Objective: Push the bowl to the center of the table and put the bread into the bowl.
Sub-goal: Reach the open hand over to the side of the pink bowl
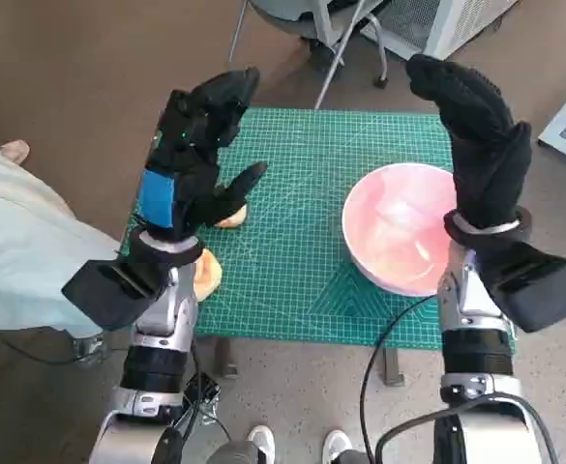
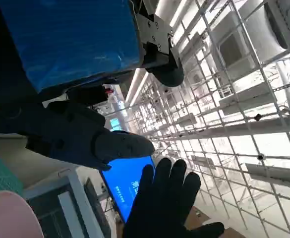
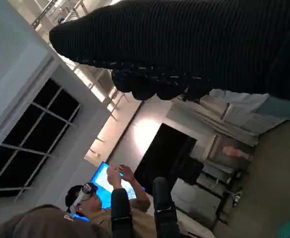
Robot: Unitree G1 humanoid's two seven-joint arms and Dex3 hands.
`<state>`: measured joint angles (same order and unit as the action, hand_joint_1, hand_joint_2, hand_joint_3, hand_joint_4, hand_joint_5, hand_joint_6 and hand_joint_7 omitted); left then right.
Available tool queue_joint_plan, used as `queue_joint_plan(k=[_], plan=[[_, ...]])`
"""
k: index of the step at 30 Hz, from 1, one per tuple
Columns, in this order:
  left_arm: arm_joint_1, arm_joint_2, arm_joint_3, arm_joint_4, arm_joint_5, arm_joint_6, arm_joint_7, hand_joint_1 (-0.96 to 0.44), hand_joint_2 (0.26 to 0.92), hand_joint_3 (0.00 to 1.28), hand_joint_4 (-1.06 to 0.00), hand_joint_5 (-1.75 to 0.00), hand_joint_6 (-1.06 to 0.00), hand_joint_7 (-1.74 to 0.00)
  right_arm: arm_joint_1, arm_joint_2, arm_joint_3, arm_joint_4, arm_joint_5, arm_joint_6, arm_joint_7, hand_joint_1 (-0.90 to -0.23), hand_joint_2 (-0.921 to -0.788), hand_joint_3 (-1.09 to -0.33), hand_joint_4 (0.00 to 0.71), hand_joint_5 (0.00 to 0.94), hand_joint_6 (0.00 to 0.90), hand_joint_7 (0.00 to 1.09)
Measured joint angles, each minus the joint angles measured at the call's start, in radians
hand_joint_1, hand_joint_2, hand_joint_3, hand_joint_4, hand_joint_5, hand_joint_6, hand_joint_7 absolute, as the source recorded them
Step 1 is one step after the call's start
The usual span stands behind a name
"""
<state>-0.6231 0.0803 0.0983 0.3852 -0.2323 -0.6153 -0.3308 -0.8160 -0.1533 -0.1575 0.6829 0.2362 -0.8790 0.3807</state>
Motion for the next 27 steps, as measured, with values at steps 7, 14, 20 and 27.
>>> queue_joint_plan(k=[7, 14, 20, 27], plan=[[0.0, 0.005, 0.001, 0.001, 0.0, 0.0, -0.001, -0.38, 0.921, 0.22, -0.4, -0.01, -0.15, -0.68, 0.0, 0.001, 0.0, 0.01, 0.0, -0.011, 0.0, -0.551, -0.921, -0.726, 0.392, 0.001, 0.076, 0.76], [-0.001, 0.011, 0.004, 0.016, 0.0, -0.001, -0.001, -0.38, 0.921, 0.22, -0.4, 0.0, -0.17, -0.64, 0.001, 0.002, 0.0, 0.032, 0.003, -0.021, 0.008, -0.55, -0.921, -0.726, 0.392, 0.001, 0.069, 0.76], [-0.001, 0.013, 0.008, 0.03, 0.0, -0.001, -0.001, -0.39, 0.921, 0.22, -0.39, 0.0, -0.17, -0.62, 0.001, 0.002, 0.0, 0.037, 0.003, -0.024, 0.012, -0.544, -0.921, -0.729, 0.392, 0.001, 0.067, 0.76], [-0.001, 0.013, 0.01, 0.033, 0.0, -0.001, -0.002, -0.39, 0.921, 0.22, -0.39, 0.0, -0.18, -0.62, 0.003, 0.002, 0.0, 0.037, 0.003, -0.026, 0.013, -0.546, -0.921, -0.729, 0.391, 0.001, 0.066, 0.76]])
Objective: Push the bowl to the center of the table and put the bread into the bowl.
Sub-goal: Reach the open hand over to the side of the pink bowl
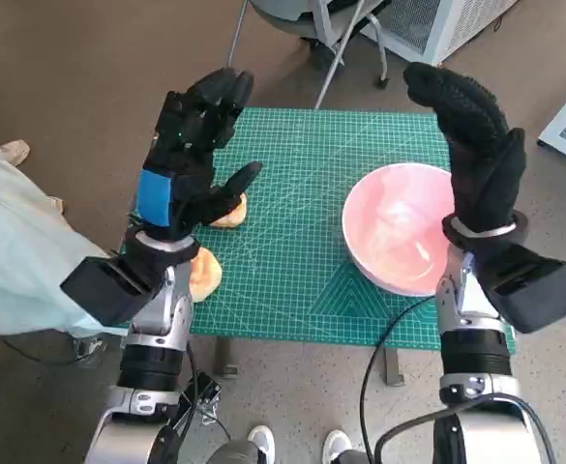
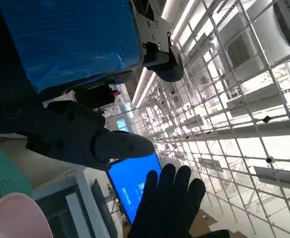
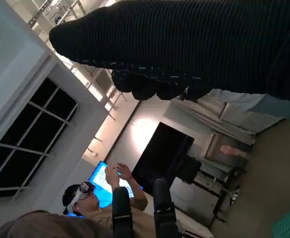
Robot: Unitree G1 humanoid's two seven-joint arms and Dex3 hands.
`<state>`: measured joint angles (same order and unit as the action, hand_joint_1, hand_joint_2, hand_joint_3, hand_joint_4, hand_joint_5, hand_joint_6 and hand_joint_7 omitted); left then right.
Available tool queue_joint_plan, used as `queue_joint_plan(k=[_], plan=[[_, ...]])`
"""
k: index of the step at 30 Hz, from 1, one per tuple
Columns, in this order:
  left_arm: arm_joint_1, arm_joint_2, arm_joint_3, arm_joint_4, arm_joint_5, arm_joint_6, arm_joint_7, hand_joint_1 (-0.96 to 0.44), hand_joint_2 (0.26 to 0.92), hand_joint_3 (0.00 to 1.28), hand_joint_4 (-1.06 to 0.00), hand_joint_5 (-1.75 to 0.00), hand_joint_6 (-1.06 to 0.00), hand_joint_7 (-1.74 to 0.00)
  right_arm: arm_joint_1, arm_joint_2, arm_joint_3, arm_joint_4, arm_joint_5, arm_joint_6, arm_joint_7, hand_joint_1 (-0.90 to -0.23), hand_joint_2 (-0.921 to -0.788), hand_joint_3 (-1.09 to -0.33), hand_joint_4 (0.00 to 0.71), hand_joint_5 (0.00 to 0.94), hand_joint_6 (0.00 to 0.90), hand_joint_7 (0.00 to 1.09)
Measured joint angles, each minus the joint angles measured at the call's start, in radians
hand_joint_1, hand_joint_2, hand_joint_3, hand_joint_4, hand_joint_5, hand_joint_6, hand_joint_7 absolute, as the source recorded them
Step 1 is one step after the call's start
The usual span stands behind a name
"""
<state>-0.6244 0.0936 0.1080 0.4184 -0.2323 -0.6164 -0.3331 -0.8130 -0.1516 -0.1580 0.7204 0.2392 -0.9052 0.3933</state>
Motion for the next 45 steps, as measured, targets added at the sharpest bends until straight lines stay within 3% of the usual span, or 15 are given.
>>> queue_joint_plan(k=[7, 13, 15, 20, 26, 31, 36, 45], plan=[[0.0, -0.001, -0.001, 0.0, 0.0, -0.001, -0.002, -0.38, 0.921, 0.23, -0.38, 0.0, -0.18, -0.61, 0.007, -0.011, -0.019, 0.024, 0.003, -0.02, 0.01, -0.554, -0.921, -0.739, 0.378, 0.0, 0.053, 0.75], [0.0, 0.0, -0.001, 0.0, 0.0, -0.002, -0.001, -0.37, 0.921, 0.23, -0.38, 0.0, -0.18, -0.61, 0.016, -0.07, -0.072, 0.106, 0.004, -0.07, 0.008, -0.543, -0.921, -0.765, 0.368, 0.001, 0.02, 0.8], [0.0, 0.0, 0.0, 0.0, 0.0, -0.003, -0.001, -0.37, 0.921, 0.23, -0.38, 0.0, -0.17, -0.6, 0.023, -0.092, -0.091, 0.136, -0.022, -0.095, -0.032, -0.531, -0.921, -0.779, 0.368, 0.002, 0.008, 0.83], [0.0, 0.001, 0.002, 0.002, 0.0, -0.009, -0.001, -0.37, 0.921, 0.23, -0.38, 0.0, -0.17, -0.59, 0.057, -0.148, -0.14, 0.218, -0.119, -0.131, -0.207, -0.51, -0.921, -0.797, 0.367, 0.001, 0.001, 0.84], [0.0, 0.0, 0.003, 0.006, 0.009, -0.013, 0.009, -0.38, 0.921, 0.24, -0.38, 0.0, -0.18, -0.58, 0.09, -0.185, -0.172, 0.334, -0.165, -0.131, -0.363, -0.51, -0.921, -0.806, 0.349, 0.001, 0.007, 0.81], [0.0, -0.002, 0.001, 0.006, 0.023, -0.013, 0.013, -0.39, 0.921, 0.24, -0.37, 0.0, -0.18, -0.58, 0.108, -0.196, -0.188, 0.423, -0.164, -0.102, -0.423, -0.492, -0.921, -0.815, 0.341, 0.001, 0.055, 0.71], [0.0, -0.001, 0.002, 0.005, 0.023, -0.013, 0.013, -0.39, 0.921, 0.24, -0.38, 0.0, -0.18, -0.57, 0.13, -0.19, -0.196, 0.48, -0.155, -0.062, -0.434, -0.491, -0.921, -0.84, 0.322, 0.001, 0.088, 0.64], [0.001, -0.001, 0.002, 0.0, 0.021, -0.01, 0.011, -0.39, 0.921, 0.24, -0.38, 0.0, -0.18, -0.57, 0.153, -0.109, -0.238, 0.535, -0.079, 0.033, -0.379, -0.46, -0.921, -0.864, 0.328, 0.008, 0.128, 0.57]])
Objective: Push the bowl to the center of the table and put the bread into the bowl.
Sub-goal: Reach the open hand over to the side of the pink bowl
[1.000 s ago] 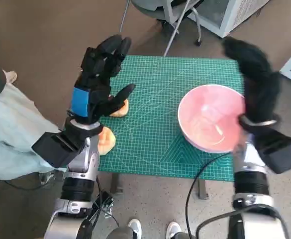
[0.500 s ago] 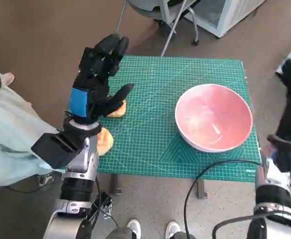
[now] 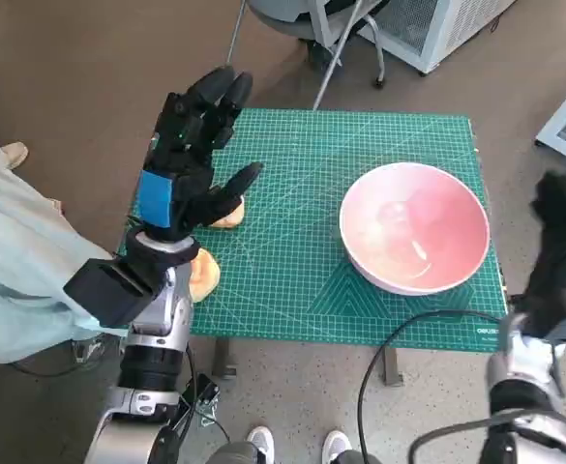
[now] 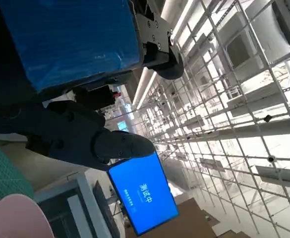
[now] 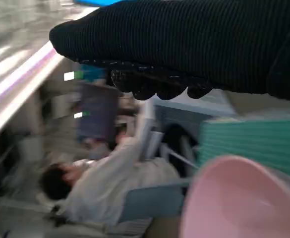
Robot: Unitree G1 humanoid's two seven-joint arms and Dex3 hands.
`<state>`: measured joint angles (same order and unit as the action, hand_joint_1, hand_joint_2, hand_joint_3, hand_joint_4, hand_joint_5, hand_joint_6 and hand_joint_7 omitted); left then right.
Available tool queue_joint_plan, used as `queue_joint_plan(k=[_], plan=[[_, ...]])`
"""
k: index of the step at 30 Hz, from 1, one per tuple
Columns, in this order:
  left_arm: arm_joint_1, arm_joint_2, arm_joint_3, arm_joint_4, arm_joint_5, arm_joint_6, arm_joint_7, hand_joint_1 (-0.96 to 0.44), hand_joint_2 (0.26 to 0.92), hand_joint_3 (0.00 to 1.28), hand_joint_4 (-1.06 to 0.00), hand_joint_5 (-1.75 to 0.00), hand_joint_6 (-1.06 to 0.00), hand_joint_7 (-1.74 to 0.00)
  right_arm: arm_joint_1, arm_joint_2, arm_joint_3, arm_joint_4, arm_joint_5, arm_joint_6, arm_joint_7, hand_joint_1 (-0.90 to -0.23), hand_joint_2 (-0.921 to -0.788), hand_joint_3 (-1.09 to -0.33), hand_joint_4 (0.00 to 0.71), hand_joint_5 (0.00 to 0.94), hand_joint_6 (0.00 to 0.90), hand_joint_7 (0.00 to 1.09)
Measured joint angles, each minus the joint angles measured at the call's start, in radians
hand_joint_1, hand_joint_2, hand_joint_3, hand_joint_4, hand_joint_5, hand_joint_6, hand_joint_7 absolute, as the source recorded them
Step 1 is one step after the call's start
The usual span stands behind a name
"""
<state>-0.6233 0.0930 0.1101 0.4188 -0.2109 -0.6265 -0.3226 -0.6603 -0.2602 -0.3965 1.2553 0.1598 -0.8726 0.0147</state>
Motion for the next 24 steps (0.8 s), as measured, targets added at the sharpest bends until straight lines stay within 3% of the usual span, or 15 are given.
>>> queue_joint_plan(k=[4, 9, 19, 24], plan=[[0.001, 0.002, 0.0, 0.0, 0.0, 0.001, -0.007, -0.39, 0.921, 0.24, -0.38, 0.0, -0.18, -0.56, 0.0, 0.048, -0.019, 0.01, 0.034, 0.041, 0.036, -0.446, -0.921, -0.866, 0.332, 0.008, 0.145, 0.57], [0.001, 0.007, 0.001, -0.001, -0.001, 0.008, -0.014, -0.4, 0.921, 0.24, -0.38, 0.0, -0.18, -0.56, -0.01, 0.1, -0.032, 0.016, 0.051, 0.081, 0.068, -0.431, -0.921, -0.898, 0.326, 0.003, 0.148, 0.57], [0.019, 0.02, 0.005, -0.03, -0.002, 0.027, -0.014, -0.4, 0.921, 0.23, -0.38, 0.0, -0.19, -0.54, -0.078, 0.153, -0.053, 0.026, 0.084, 0.132, 0.111, -0.442, -0.921, -0.907, 0.287, 0.001, 0.109, 0.62], [0.031, 0.023, 0.01, -0.035, -0.001, 0.027, -0.014, -0.42, 0.921, 0.22, -0.38, 0.0, -0.22, -0.45, -0.125, 0.175, -0.081, 0.037, 0.116, 0.167, 0.116, -0.439, -0.921, -0.903, 0.291, 0.005, 0.113, 0.65]])
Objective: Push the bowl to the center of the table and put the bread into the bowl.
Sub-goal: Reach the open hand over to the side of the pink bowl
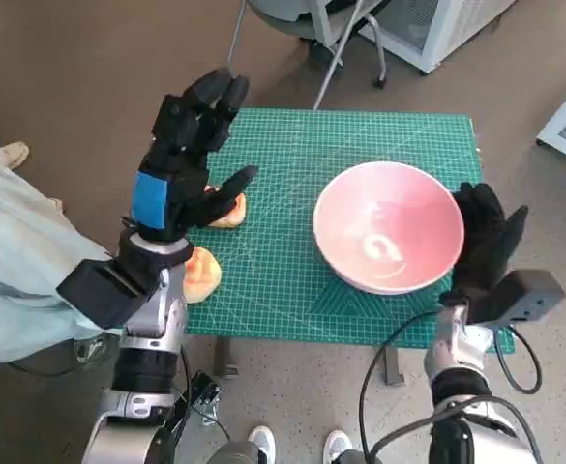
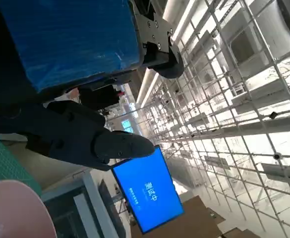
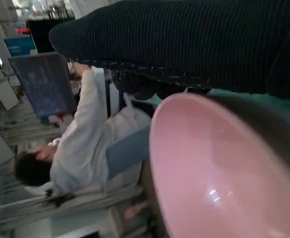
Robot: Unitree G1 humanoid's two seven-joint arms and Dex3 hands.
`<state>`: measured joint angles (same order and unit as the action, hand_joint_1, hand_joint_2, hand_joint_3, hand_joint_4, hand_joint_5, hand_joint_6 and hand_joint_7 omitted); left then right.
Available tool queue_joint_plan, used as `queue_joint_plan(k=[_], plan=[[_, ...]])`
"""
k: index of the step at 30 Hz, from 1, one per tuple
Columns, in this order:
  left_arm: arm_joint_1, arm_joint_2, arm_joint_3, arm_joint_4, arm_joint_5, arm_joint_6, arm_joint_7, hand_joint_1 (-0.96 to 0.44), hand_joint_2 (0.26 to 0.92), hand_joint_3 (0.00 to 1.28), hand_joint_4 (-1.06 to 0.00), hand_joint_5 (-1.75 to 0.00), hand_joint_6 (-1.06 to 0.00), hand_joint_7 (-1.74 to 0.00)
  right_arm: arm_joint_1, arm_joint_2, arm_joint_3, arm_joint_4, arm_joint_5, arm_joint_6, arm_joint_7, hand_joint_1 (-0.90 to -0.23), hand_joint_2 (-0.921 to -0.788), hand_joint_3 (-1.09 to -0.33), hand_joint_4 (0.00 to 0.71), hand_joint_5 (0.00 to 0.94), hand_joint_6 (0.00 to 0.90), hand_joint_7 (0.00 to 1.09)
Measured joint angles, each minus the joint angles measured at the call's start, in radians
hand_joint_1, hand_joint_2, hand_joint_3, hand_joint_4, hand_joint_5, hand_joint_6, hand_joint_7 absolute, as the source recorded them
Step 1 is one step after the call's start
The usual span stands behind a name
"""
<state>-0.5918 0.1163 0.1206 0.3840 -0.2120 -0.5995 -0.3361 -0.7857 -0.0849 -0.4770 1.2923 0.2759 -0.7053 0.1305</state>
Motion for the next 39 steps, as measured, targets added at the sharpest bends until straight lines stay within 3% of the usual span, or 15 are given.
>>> queue_joint_plan(k=[6, 11, 19, 22, 29, 35, 39], plan=[[0.019, 0.008, 0.01, -0.003, 0.001, -0.002, 0.002, -0.44, 0.921, 0.22, -0.38, 0.0, -0.26, -0.35, -0.062, 0.039, -0.032, 0.009, 0.033, 0.044, -0.014, -0.434, -0.921, -0.878, 0.273, 0.002, 0.111, 0.67], [0.038, 0.014, 0.014, -0.011, 0.003, -0.007, 0.003, -0.44, 0.921, 0.22, -0.38, 0.0, -0.28, -0.31, -0.115, 0.074, -0.048, 0.012, 0.043, 0.072, -0.027, -0.426, -0.921, -0.835, 0.244, 0.001, 0.09, 0.72], [0.064, 0.038, 0.021, -0.027, 0.015, -0.021, 0.014, -0.45, 0.921, 0.21, -0.38, 0.0, -0.29, -0.28, -0.19, 0.119, -0.078, 0.017, 0.072, 0.106, -0.05, -0.412, -0.921, -0.771, 0.261, 0.009, 0.096, 0.82], [0.073, 0.042, 0.024, -0.035, 0.02, -0.027, 0.023, -0.45, 0.921, 0.22, -0.38, 0.0, -0.3, -0.26, -0.209, 0.129, -0.072, 0.021, 0.067, 0.116, -0.08, -0.416, -0.921, -0.8, 0.264, 0.009, 0.075, 0.88], [0.102, 0.059, 0.032, -0.056, 0.024, -0.041, 0.032, -0.44, 0.921, 0.22, -0.39, 0.0, -0.33, -0.21, -0.236, 0.129, -0.037, 0.027, 0.014, 0.159, -0.153, -0.414, -0.921, -0.858, 0.271, 0.011, 0.037, 0.94], [0.148, 0.098, 0.042, -0.07, 0.046, -0.052, 0.03, -0.44, 0.921, 0.23, -0.39, 0.0, -0.34, -0.19, -0.24, 0.123, -0.029, 0.027, -0.004, 0.167, -0.151, -0.413, -0.921, -0.865, 0.26, 0.005, 0.017, 0.93], [0.192, 0.176, 0.047, -0.096, 0.085, -0.054, 0.001, -0.44, 0.921, 0.23, -0.39, 0.0, -0.34, -0.19, -0.239, 0.113, -0.025, 0.025, -0.007, 0.141, -0.124, -0.423, -0.921, -0.847, 0.239, 0.002, 0.014, 0.88]])
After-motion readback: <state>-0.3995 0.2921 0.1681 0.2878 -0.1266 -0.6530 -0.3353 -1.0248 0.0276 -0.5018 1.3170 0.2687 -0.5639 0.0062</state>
